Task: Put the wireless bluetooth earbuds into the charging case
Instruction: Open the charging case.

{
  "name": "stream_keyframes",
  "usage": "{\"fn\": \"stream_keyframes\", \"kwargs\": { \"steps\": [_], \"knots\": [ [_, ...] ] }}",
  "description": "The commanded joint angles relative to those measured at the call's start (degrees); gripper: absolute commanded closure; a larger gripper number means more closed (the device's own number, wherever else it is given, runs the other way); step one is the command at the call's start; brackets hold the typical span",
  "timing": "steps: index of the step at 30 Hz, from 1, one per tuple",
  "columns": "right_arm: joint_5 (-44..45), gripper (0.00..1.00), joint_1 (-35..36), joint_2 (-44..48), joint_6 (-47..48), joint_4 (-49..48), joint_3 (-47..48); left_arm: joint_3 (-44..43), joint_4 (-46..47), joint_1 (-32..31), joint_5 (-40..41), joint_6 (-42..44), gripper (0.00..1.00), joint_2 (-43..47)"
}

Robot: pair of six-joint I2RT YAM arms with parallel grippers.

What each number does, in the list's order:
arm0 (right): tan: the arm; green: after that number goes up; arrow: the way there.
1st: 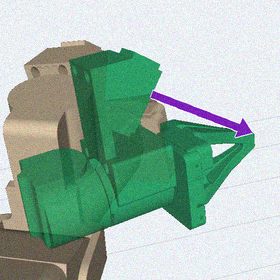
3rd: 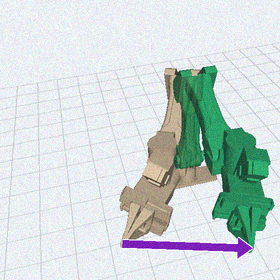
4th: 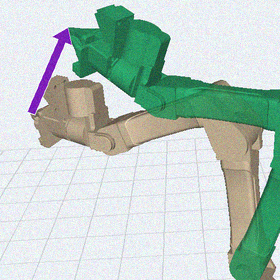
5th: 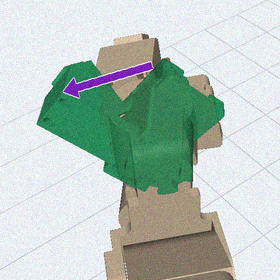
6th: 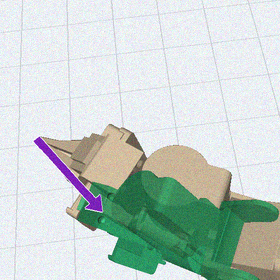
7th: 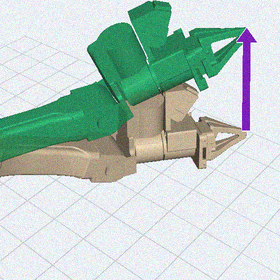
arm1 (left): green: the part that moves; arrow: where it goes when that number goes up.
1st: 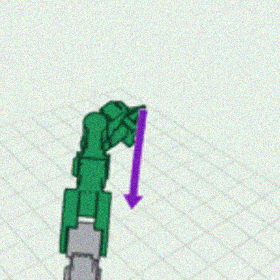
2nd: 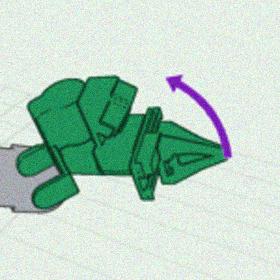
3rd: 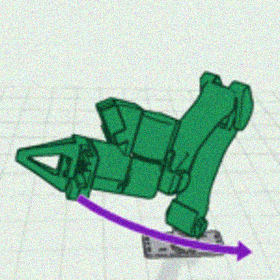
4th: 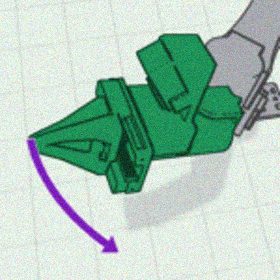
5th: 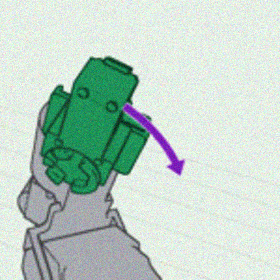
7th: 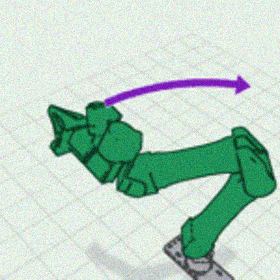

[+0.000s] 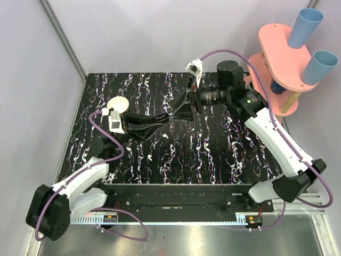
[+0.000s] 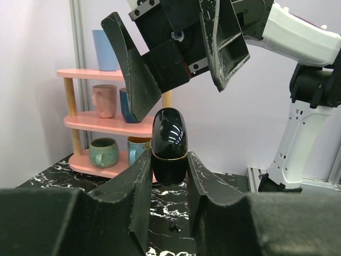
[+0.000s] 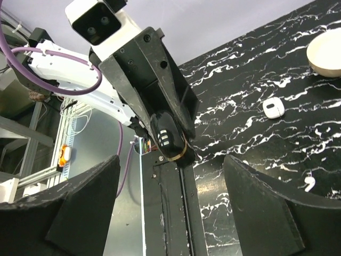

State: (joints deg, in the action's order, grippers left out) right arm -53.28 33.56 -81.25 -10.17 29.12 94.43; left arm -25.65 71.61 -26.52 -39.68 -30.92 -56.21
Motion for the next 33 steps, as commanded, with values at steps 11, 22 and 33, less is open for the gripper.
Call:
{"fn": "stream_keyframes", "kwargs": {
  "steps": [11,22,33],
  "knots": [
    [7.0,0.16,4.1,-2.6,4.6,3.7,4.4,-4.2,10.9,0.3,-5.8,-4.5,1.00,-3.6],
    [7.0,0.17,4.6,-3.4,5.9,5.2,4.8,-4.8,10.4,0.3,-4.9,-4.2,1.00,-3.9],
    [10.0,0.18,5.2,-3.3,6.7,6.0,5.3,-6.1,11.3,0.2,-5.9,-5.3,1.00,-4.9]
  ]
}}
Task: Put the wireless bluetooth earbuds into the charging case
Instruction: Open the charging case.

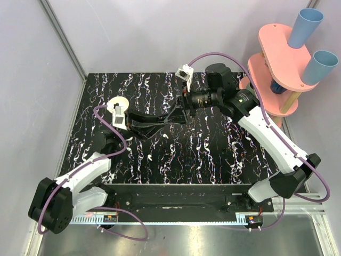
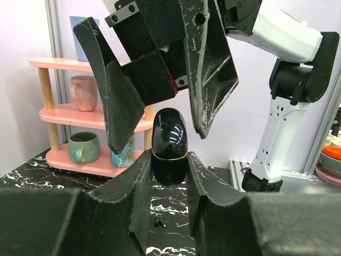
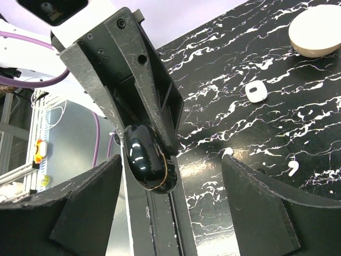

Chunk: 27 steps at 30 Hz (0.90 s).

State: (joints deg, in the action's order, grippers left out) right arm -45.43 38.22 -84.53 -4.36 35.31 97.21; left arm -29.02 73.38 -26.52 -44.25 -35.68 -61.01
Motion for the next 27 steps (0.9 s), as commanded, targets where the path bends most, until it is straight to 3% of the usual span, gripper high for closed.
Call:
{"fn": "stream_keyframes", "kwargs": {
  "steps": [1,14,27],
  "knots": [
    [2.6,0.18,0.5,0.0,0.8,-0.5,2.5,-2.6,9.8,0.2,-1.6,-1.0,1.00,-0.1],
    [4.9,0.18,0.5,0.2,-3.1,-5.2,1.6,-2.3,10.2,0.2,-6.2,-1.4,1.00,1.4],
    [5.5,0.17,0.5,-0.2,-4.2,-6.7,1.7,-1.6,5.7,0.2,-5.8,2.4,1.00,3.6]
  ]
}}
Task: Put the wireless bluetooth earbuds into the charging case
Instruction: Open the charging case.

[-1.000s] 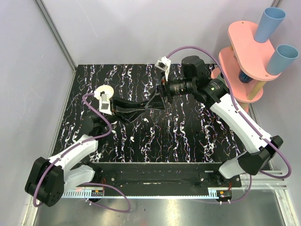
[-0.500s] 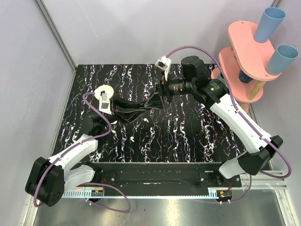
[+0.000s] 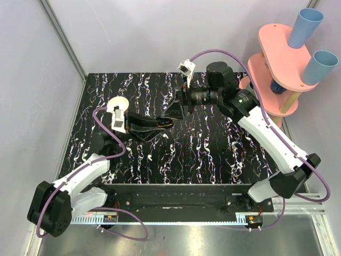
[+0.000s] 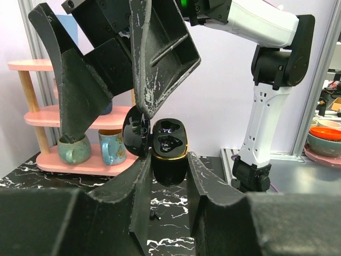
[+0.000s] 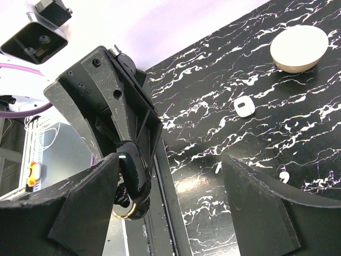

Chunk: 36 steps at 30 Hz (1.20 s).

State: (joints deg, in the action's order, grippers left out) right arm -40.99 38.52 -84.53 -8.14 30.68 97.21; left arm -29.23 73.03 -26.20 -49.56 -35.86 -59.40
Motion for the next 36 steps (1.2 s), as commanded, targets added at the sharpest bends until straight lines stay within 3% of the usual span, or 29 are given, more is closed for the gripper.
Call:
{"fn": "stream_keyframes", "kwargs": {
  "steps": [1,10,21,24,27,28,30,34,36],
  "knots": [
    [1.0,0.17,0.2,-0.2,-0.4,-2.1,1.7,-1.3,5.0,0.0,-0.2,3.2,1.00,2.2],
    [-0.3,0.07,0.2,1.2,-2.0,-6.1,1.0,-0.3,0.2,0.0,1.2,6.5,1.00,3.8],
    [-2.3,0.03,0.2,4.2,-6.7,-15.3,-1.6,1.8,-3.4,0.0,3.0,9.7,1.00,4.9],
    [2.0,0.02,0.0,5.4,-6.6,-15.2,-2.5,2.2,-3.8,-0.1,3.6,10.2,1.00,5.4],
    [13.6,0.00,-0.6,7.8,-7.2,-15.3,-5.5,1.8,-5.0,0.0,3.2,11.1,1.00,5.9],
    [23.4,0.00,-0.8,8.5,-8.0,-15.5,-6.7,1.7,-6.3,0.0,3.0,11.3,1.00,6.1],
    [30.2,0.00,-3.2,9.9,-10.4,-15.1,-9.3,1.6,-7.5,-0.1,3.2,12.3,1.00,7.4],
    [28.6,0.08,-13.0,11.2,-18.3,-13.5,-12.6,1.5,-10.6,-0.1,3.9,14.1,1.00,9.3],
    [27.6,0.05,-15.8,11.6,-20.6,-11.8,-14.5,1.3,-11.8,-0.1,3.9,15.1,1.00,10.5]
  ]
}}
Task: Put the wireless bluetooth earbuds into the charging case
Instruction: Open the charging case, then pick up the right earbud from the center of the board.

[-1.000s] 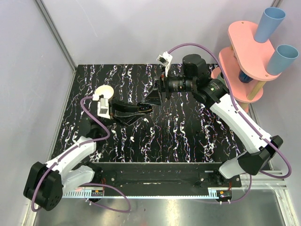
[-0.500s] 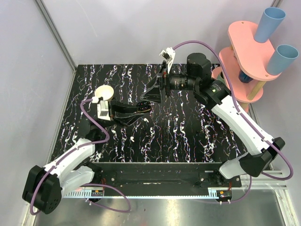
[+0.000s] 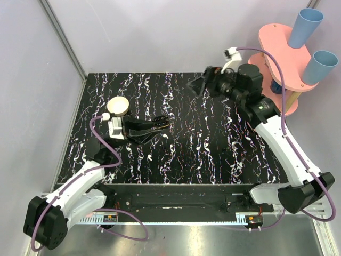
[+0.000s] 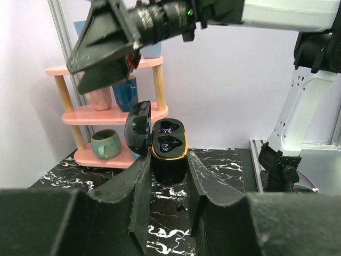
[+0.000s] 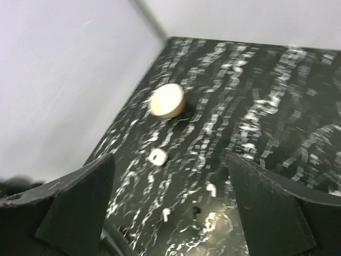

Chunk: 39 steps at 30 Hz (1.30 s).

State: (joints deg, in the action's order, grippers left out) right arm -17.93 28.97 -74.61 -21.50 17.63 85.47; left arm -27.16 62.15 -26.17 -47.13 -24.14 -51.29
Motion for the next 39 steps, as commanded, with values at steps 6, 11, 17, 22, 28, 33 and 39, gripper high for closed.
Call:
{"fn": "stream_keyframes", "kwargs": {
  "steps": [6,11,17,22,28,33,39],
  "knots": [
    [7.3,0.03,-8.5,0.2,-6.2,10.8,-3.7,-0.9,-4.9,0.0,2.6,5.2,1.00,5.8],
    [16.4,0.00,-8.8,0.7,-5.7,15.8,-7.1,-1.8,-7.8,-0.1,2.0,6.6,1.00,8.0],
    [20.0,0.00,-10.2,2.6,-6.3,19.1,-14.6,-1.8,-7.7,-0.1,1.1,5.9,1.00,8.1],
    [26.0,0.02,-11.7,2.1,-10.6,26.0,-19.1,-2.4,-9.0,-0.1,1.0,6.6,1.00,7.6],
    [27.0,0.06,-11.9,1.4,-18.6,29.1,-25.0,-2.6,-8.8,0.0,1.2,6.8,1.00,6.4],
    [27.9,0.21,-11.9,0.2,-17.5,28.8,-27.8,-2.9,-8.8,-0.1,1.0,6.8,1.00,6.1],
    [30.8,0.25,-11.9,-2.2,-16.3,27.2,-30.1,-2.6,-9.1,-0.1,1.1,7.0,1.00,6.1]
  ]
}}
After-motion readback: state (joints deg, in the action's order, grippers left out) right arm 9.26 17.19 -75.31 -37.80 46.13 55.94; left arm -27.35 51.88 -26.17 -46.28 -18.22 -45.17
